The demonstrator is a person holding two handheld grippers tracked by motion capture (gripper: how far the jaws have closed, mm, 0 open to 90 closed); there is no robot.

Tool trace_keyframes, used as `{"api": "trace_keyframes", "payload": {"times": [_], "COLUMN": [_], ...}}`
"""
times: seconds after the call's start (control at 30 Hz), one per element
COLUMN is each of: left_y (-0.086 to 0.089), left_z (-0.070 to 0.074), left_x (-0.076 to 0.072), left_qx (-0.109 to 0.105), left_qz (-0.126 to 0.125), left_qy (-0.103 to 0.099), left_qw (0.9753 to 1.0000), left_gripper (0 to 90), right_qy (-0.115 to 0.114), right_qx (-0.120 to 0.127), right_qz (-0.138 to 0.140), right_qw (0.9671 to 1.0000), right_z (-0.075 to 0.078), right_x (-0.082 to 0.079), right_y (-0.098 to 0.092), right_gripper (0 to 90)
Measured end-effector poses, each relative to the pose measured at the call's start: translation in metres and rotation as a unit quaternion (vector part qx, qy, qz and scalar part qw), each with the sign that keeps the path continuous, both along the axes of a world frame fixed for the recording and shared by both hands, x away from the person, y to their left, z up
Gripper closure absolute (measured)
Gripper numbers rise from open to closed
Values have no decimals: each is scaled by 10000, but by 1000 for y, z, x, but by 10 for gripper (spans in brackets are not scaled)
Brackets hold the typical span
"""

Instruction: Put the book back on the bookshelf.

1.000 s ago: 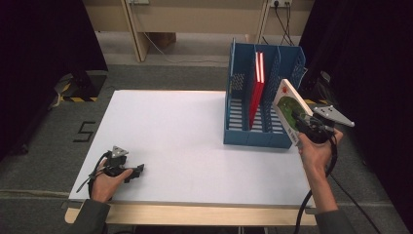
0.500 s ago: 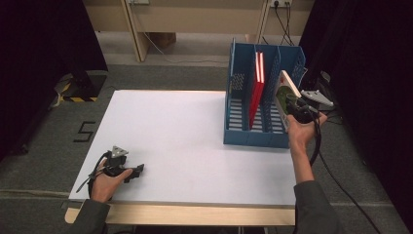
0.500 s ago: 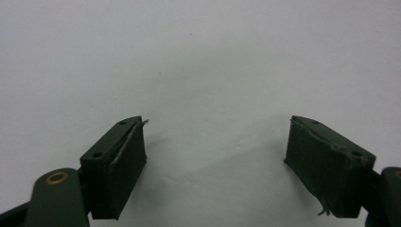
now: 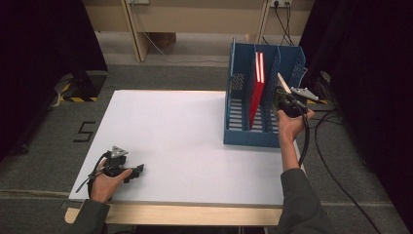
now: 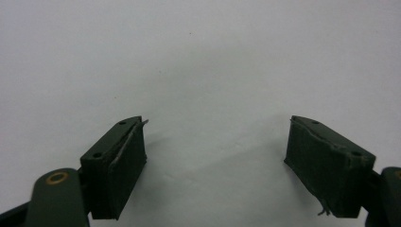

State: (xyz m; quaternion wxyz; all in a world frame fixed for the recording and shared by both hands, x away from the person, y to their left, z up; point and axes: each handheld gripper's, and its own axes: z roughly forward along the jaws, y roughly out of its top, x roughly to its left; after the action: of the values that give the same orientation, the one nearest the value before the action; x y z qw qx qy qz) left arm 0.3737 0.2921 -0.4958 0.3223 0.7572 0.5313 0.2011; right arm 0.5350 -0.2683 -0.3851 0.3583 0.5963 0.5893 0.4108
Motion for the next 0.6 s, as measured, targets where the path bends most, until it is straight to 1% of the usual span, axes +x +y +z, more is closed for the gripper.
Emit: {"api": "trace_keyframes", "payload": {"times": [0.03, 0.17, 0.23, 0.3, 0.33, 0.4, 0.43, 0.5, 0.53, 0.6], "left_y": [0, -1, -1, -1, -1, -1, -1, -1, -1, -1], "left_z": [0, 0, 0, 0, 0, 0, 0, 0, 0, 0], "left_x": [0, -1, -1, 0, 0, 0, 0, 0, -1, -1], "left_qx": [6, 14, 6, 5, 5, 2, 2, 17, 28, 18], "left_qz": [-7, -7, -1, 5, 7, 4, 3, 1, -5, -5], "left_qy": [-3, -3, -6, -7, -7, -6, -6, -6, -3, -5], "left_qw": [10000, 10000, 10000, 10000, 10000, 10000, 10000, 10000, 10000, 10000], "left_gripper": [198, 197, 197, 197, 197, 197, 197, 197, 197, 197], "right_qy": [22, 90, 121, 132, 152, 182, 209, 294, 357, 429], "right_qx": [16, -88, -57, -125, -115, -283, -300, -296, -242, -216], "right_qz": [-25, -25, -27, -9, -20, 11, -9, -1, -18, -44], "right_qw": [10000, 9999, 9999, 9998, 9998, 9994, 9993, 9991, 9991, 9988], "right_z": [-1, -4, -5, -5, -5, -5, -5, -7, -8, -10], "right_x": [1, 8, 12, 15, 17, 20, 21, 24, 25, 28], "right_y": [1, 3, 4, 6, 8, 12, 13, 13, 14, 13], "right_gripper": [760, 759, 759, 760, 759, 759, 759, 759, 758, 758]}}
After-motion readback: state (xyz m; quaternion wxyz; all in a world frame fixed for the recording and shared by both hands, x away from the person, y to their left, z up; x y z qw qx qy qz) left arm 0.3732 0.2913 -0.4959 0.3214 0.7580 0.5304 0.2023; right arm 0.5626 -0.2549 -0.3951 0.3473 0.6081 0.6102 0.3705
